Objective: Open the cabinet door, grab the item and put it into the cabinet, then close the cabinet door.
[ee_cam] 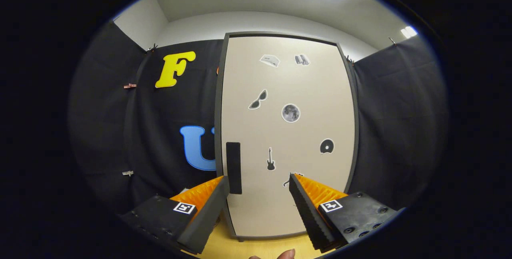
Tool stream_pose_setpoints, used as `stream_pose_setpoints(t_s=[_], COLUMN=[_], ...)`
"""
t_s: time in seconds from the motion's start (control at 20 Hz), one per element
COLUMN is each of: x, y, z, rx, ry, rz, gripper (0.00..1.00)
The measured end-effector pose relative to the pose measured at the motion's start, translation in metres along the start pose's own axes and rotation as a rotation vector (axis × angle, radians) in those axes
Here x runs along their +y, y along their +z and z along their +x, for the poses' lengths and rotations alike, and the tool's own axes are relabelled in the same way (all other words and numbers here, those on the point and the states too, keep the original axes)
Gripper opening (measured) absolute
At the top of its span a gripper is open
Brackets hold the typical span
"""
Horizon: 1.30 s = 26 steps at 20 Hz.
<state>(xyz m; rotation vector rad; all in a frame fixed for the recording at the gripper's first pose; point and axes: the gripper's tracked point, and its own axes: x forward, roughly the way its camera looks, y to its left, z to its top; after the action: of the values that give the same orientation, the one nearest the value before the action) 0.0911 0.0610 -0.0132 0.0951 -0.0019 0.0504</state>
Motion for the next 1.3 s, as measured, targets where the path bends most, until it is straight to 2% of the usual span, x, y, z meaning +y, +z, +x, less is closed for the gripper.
stream_pose_setpoints(t_s=[0.4, 0.7, 0.8, 0.85, 0.95, 1.05, 1.15, 1.25, 1.3], x=[0.039, 0.047, 0.045, 0.044, 0.043, 0.045, 0.044, 0.045, 0.046], y=[-0.027, -0.043, -0.043, -0.042, -0.044, -0.040, -0.039, -0.043, -0.042], z=[0.076, 0.103, 0.109, 0.113, 0.120, 0.117, 0.118, 0.121, 0.116], rx=[0.071, 0.087, 0.082, 0.079, 0.089, 0.084, 0.073, 0.088, 0.103], ry=[0.049, 0.021, 0.008, 0.000, -0.003, -0.007, -0.015, -0.001, 0.008], rz=[0.011, -0.014, -0.035, -0.040, -0.012, 0.037, 0.008, -0.011, 0.008], gripper=[0.97, 0.96, 0.82, 0.68, 0.49, 0.44, 0.35, 0.20, 0.20])
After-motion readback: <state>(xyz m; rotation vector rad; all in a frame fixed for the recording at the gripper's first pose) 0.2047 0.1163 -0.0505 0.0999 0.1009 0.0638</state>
